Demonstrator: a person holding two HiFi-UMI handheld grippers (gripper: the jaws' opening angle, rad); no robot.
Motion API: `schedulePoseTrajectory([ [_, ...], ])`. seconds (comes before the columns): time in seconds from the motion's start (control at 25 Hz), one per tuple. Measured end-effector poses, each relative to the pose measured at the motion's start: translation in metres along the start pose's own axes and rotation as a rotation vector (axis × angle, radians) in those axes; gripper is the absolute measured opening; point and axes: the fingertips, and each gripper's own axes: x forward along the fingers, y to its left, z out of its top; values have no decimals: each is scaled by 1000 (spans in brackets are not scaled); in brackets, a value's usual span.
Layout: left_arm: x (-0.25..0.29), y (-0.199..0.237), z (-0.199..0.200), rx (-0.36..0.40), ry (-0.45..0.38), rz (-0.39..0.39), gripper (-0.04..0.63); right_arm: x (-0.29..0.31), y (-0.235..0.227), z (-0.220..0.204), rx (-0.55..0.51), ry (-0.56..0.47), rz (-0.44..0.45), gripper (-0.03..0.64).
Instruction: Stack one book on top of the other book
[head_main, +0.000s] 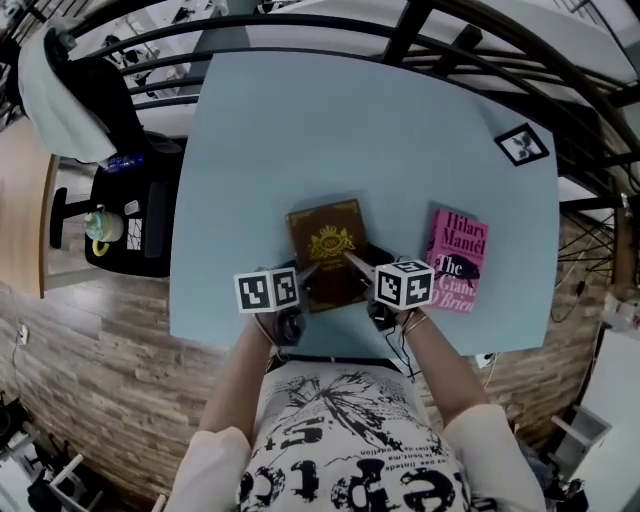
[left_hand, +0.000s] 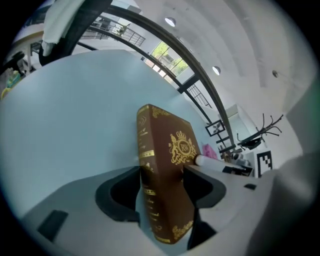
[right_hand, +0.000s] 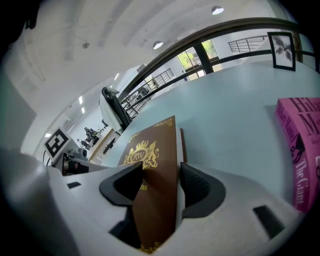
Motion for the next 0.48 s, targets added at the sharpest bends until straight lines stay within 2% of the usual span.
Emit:
schedulePoseTrajectory([
  [0.36, 3, -10, -5, 78, 55, 4, 268, -11, -3, -7, 35, -4, -66, 218],
  [0.48, 1, -20, -9, 127, 67, 2, 268, -25, -3, -11, 43, -4, -78, 213],
])
